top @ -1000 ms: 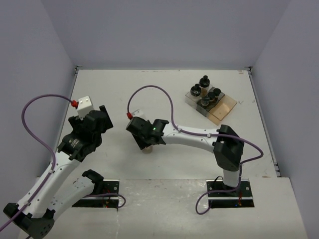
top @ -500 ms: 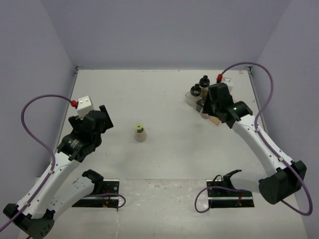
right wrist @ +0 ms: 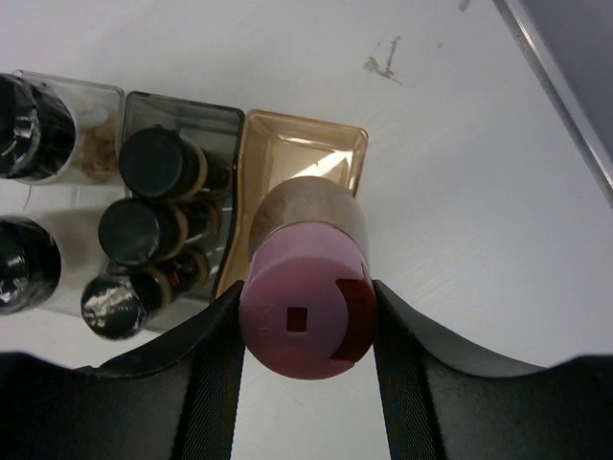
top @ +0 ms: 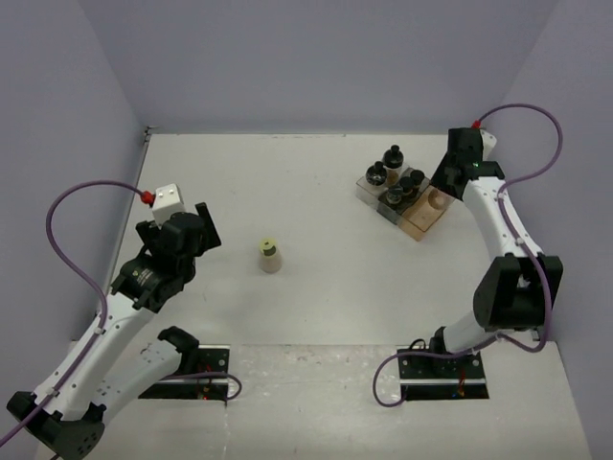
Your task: Organize the condiment bottles
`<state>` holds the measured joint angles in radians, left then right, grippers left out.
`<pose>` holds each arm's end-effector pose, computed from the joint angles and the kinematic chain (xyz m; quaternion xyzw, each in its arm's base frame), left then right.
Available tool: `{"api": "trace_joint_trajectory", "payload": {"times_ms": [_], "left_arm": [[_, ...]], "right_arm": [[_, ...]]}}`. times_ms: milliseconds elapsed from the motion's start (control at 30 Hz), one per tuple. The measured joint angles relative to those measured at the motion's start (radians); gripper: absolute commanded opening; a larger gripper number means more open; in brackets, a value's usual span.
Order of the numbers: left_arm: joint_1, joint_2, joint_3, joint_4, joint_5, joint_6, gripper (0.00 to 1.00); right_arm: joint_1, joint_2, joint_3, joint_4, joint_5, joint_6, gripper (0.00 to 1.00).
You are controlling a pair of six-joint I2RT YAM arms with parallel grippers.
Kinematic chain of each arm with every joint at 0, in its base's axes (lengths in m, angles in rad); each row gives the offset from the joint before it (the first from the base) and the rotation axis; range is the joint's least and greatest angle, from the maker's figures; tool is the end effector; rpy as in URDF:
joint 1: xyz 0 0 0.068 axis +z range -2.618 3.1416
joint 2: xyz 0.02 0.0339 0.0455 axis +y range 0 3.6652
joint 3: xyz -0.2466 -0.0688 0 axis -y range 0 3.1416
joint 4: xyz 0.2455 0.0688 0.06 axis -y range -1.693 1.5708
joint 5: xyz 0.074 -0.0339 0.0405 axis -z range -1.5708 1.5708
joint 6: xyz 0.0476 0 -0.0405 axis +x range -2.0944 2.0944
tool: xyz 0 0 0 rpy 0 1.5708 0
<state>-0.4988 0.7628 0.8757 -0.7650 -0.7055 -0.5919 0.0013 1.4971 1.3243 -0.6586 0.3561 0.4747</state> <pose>0.1610 -0.0526 0.3043 -0.1921 0.8331 0.0489 0.5163 0.3340 -0.0162 0.2887 0.2774 0.8771 -0.0766 0.3845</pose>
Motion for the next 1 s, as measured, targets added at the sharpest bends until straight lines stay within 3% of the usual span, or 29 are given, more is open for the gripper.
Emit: {"api": "trace_joint_trajectory", "payload": {"times_ms": [200,500,733,800,1000], "left_arm": [[0.0,0.007,-0.004,0.003,0.022,0.011,1.0],[0.0,0.006,-0.005,0.017,0.034,0.013,1.0],[0.0,0.007,-0.005,0.018,0.04,0.014,1.0],[0.0,0.007,-0.005,0.018,0.04,0.014,1.0],[0.0,0.019,-0.005,0.018,0.052,0.015,1.0]], "right_arm": [[0.005,0.177,0.109,0.031,-0.014,-0.006,0.37],[0.005,0.245,0.107,0.032,-0.009,-0.004,0.39],[0.005,0.298,0.107,0.048,-0.008,-0.004,0.65],[0.005,0.334,0.107,0.046,-0.01,-0.004,0.66],[0.005,0.371,0.107,0.038,-0.032,-0.001,0.82]]}}
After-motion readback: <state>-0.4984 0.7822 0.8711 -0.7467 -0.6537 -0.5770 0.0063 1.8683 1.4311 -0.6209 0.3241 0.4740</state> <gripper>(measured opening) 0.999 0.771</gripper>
